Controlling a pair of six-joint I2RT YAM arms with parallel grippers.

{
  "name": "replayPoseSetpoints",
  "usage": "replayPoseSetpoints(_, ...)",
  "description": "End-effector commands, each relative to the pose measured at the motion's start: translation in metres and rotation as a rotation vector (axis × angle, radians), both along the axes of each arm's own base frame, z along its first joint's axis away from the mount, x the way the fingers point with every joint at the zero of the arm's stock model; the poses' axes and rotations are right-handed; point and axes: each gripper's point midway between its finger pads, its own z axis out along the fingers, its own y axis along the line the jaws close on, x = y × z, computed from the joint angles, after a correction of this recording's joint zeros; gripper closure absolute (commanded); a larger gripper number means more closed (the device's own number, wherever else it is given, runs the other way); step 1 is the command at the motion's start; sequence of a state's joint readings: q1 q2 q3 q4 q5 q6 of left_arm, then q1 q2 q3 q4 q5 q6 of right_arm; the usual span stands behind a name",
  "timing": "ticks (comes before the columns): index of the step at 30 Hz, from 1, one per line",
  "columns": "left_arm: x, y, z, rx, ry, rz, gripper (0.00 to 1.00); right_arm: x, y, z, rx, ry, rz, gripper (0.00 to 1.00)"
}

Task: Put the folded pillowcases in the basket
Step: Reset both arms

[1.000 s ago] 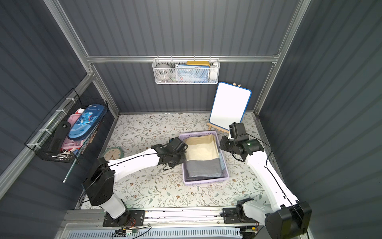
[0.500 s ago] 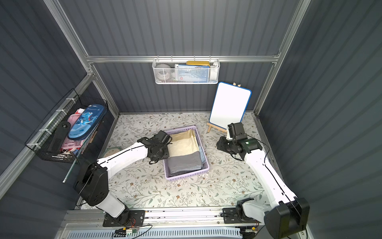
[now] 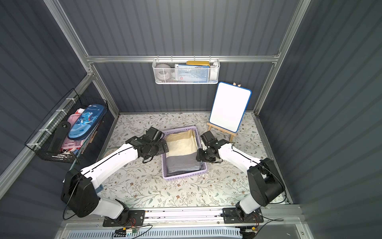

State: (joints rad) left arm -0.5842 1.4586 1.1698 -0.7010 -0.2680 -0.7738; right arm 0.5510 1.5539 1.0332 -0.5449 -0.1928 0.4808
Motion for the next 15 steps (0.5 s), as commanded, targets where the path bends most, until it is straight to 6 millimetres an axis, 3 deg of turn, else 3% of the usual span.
replayPoseSetpoints(1, -0.008, 0.003, 0.004, -0.028, 0.002, 0.015, 0.01, -0.015, 0.019, 0.012, 0.019, -0.041, 0.026, 0.47)
replayPoseSetpoints(3, -0.009, 0.003, 0.005, -0.033, -0.003, 0.014, 0.01, -0.029, 0.026, 0.017, 0.016, -0.043, 0.042, 0.47)
replayPoseSetpoints(5, -0.010, 0.003, 0.005, -0.037, -0.005, 0.014, 0.01, -0.035, 0.020, 0.018, -0.022, -0.059, 0.020, 0.47)
replayPoseSetpoints(11, -0.012, 0.004, 0.011, -0.051, -0.019, 0.010, 0.00, -0.034, -0.029, 0.026, -0.235, -0.100, -0.078, 0.43)
replayPoseSetpoints(15, 0.004, 0.021, 0.045, 0.032, -0.134, 0.064, 0.00, -0.026, -0.063, 0.064, -0.343, -0.238, -0.155, 0.42)
